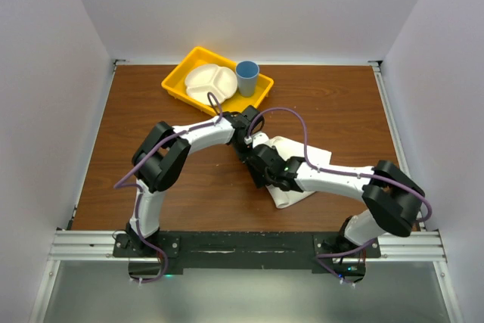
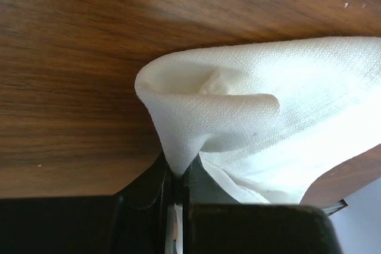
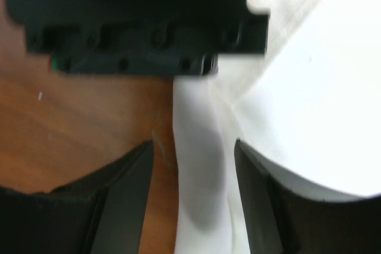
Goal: Fold the napkin, place the utensils inside, and roll it up
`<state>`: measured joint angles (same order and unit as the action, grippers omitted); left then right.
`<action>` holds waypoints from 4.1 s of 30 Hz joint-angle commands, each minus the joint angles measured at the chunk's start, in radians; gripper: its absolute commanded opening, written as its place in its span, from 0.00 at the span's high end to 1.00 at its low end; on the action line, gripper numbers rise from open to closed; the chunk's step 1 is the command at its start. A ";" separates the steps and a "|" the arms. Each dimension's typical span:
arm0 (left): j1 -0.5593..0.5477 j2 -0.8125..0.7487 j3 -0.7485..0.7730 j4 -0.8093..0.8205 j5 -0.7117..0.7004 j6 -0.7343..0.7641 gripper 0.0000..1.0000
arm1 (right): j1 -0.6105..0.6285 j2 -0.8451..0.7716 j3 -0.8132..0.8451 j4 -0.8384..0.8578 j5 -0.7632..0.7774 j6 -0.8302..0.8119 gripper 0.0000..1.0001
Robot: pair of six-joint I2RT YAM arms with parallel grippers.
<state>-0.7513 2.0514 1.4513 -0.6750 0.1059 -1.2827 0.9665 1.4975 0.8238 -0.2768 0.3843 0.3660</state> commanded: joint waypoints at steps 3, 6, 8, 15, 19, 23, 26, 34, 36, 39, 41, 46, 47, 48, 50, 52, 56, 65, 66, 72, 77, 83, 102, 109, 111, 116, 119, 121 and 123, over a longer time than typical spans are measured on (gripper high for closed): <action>-0.019 -0.014 -0.002 -0.086 -0.054 -0.009 1.00 | 0.015 0.079 0.002 0.105 0.110 0.025 0.41; -0.019 -0.013 -0.003 -0.086 -0.051 -0.010 1.00 | 0.015 0.099 -0.028 0.139 0.097 0.057 0.47; -0.019 -0.020 -0.009 -0.084 -0.057 -0.013 1.00 | 0.015 0.095 -0.061 0.162 0.085 0.082 0.54; -0.019 -0.100 -0.057 -0.002 -0.098 0.089 1.00 | 0.006 0.035 -0.181 0.254 -0.019 0.180 1.00; -0.019 -0.246 -0.166 0.219 -0.137 0.256 0.58 | -0.009 -0.022 -0.314 0.422 -0.122 0.200 1.00; -0.017 -0.408 -0.279 0.368 -0.124 0.396 0.20 | -0.055 -0.040 -0.431 0.586 -0.299 0.257 1.00; -0.017 -0.468 -0.311 0.393 -0.086 0.486 0.18 | -0.095 -0.082 -0.544 0.753 -0.380 0.332 1.00; -0.022 -0.571 -0.523 0.604 0.097 0.534 0.49 | -0.192 -0.201 -0.724 0.930 -0.530 0.528 1.00; -0.028 -0.586 -0.575 0.751 0.164 0.511 0.55 | -0.215 -0.241 -0.735 0.907 -0.529 0.542 1.00; -0.043 -0.560 -0.632 0.903 0.261 0.454 0.61 | -0.227 -0.269 -0.764 0.895 -0.512 0.574 1.00; -0.066 -0.514 -0.623 0.930 0.265 0.456 0.66 | -0.249 -0.273 -0.801 0.939 -0.524 0.606 1.00; -0.079 -0.453 -0.649 1.019 0.265 0.418 0.76 | -0.276 -0.241 -0.807 0.956 -0.567 0.585 1.00; -0.079 -0.467 -0.663 1.028 0.223 0.408 0.77 | -0.281 -0.226 -0.798 0.964 -0.597 0.543 1.00; -0.079 -0.487 -0.681 1.040 0.198 0.404 0.77 | -0.282 -0.203 -0.779 0.969 -0.619 0.510 1.00; -0.079 -0.562 -0.726 1.030 0.128 0.408 0.77 | -0.284 -0.113 -0.717 1.016 -0.700 0.428 1.00; -0.077 -0.626 -0.732 0.947 0.053 0.437 0.78 | -0.284 0.019 -0.655 1.125 -0.769 0.390 1.00; -0.075 -0.738 -0.758 0.858 -0.044 0.460 0.78 | -0.282 0.265 -0.458 1.137 -0.961 0.269 1.00; -0.037 -0.933 -0.839 0.709 -0.167 0.476 0.81 | -0.219 0.354 -0.111 0.765 -1.055 0.061 1.00; -0.008 -0.921 -0.838 0.691 -0.163 0.464 0.85 | -0.221 0.349 -0.112 0.730 -1.055 0.048 1.00; 0.164 -0.768 -0.804 0.719 0.024 0.442 1.00 | -0.221 0.334 -0.190 0.766 -1.085 0.013 1.00; 0.191 -0.573 -0.700 0.767 0.129 0.488 1.00 | -0.218 0.345 -0.229 0.815 -1.099 0.013 1.00; 0.190 -0.398 -0.657 0.917 0.255 0.500 1.00 | -0.216 0.349 -0.221 0.803 -1.102 0.007 1.00; 0.224 -0.269 -0.675 0.732 0.021 0.551 1.00 | -0.204 0.211 -0.320 0.777 -1.065 0.048 1.00; 0.224 -0.278 -0.638 0.677 -0.020 0.609 1.00 | -0.235 0.322 -0.370 0.935 -1.110 0.132 1.00; 0.225 -0.301 -0.615 0.637 -0.025 0.647 1.00 | -0.235 0.364 -0.374 0.976 -1.114 0.169 1.00; 0.224 -0.475 -0.568 0.563 -0.067 0.714 0.92 | -0.236 0.460 -0.382 1.059 -1.130 0.252 1.00; 0.224 -0.632 -0.595 0.549 -0.065 0.729 0.78 | -0.236 0.504 -0.380 1.100 -1.136 0.287 1.00; 0.224 -0.704 -0.626 0.564 -0.016 0.705 0.79 | -0.239 0.526 -0.371 1.107 -1.136 0.307 1.00; 0.224 -0.799 -0.704 0.638 0.074 0.654 0.87 | -0.241 0.538 -0.353 1.084 -1.127 0.321 1.00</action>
<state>-0.5301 1.4200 0.8314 -0.1070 0.0944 -0.6132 0.7174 1.9457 0.4965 0.9871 -0.8223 0.6880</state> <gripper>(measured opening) 0.200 0.080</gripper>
